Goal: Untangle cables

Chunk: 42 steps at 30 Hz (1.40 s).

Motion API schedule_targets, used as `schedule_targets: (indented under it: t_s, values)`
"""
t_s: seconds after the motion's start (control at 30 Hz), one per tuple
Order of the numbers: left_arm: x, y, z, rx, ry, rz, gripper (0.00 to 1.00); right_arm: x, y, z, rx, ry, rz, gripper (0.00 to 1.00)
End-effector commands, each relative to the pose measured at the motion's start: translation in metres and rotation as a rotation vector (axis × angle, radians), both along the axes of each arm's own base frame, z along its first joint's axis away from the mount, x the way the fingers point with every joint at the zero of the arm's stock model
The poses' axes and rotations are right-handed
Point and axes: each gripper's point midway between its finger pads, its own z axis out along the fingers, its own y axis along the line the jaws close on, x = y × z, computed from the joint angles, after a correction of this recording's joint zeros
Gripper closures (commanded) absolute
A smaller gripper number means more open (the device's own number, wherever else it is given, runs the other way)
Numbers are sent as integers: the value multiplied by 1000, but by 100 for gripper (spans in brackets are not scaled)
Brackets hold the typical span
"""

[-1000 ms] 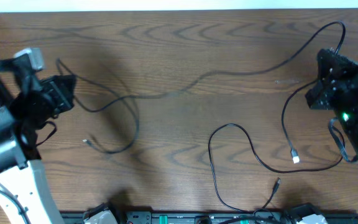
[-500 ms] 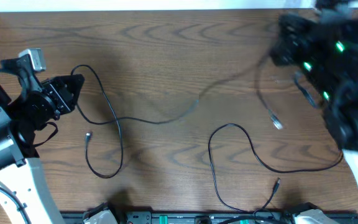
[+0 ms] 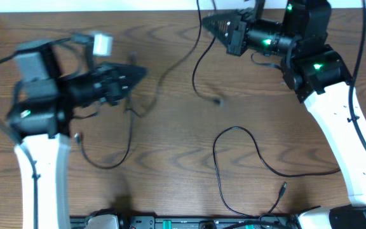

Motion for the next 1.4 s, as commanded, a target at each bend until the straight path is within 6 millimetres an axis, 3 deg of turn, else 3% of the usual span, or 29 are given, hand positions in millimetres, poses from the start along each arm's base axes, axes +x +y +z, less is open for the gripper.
schedule_targets:
  t_s: [0.0, 0.17, 0.3, 0.53, 0.7, 0.97, 1.37]
  values:
    - [-2, -45, -3, -19, -40, -172, 92, -28, 9, 13, 43, 8, 148, 99]
    - [6, -93, -23, -22, -54, -313, 93, -34, 10, 11, 43, 27, 179, 99]
    - [12, -107, -41, -21, -15, -346, 92, -35, 9, 2, 16, 35, 182, 99]
    - [16, -101, -39, -23, -14, -327, 92, -37, 4, -21, -67, 39, 173, 99]
    - [19, -92, -37, -41, 6, -307, 85, -33, -6, -45, -162, 55, 125, 99]
    - [8, -79, -17, -162, 0, -390, 86, -21, -28, -83, -349, 81, -2, 99]
    - [-10, -77, 5, -211, 13, -424, 87, 12, -49, -104, -554, -13, -181, 99]
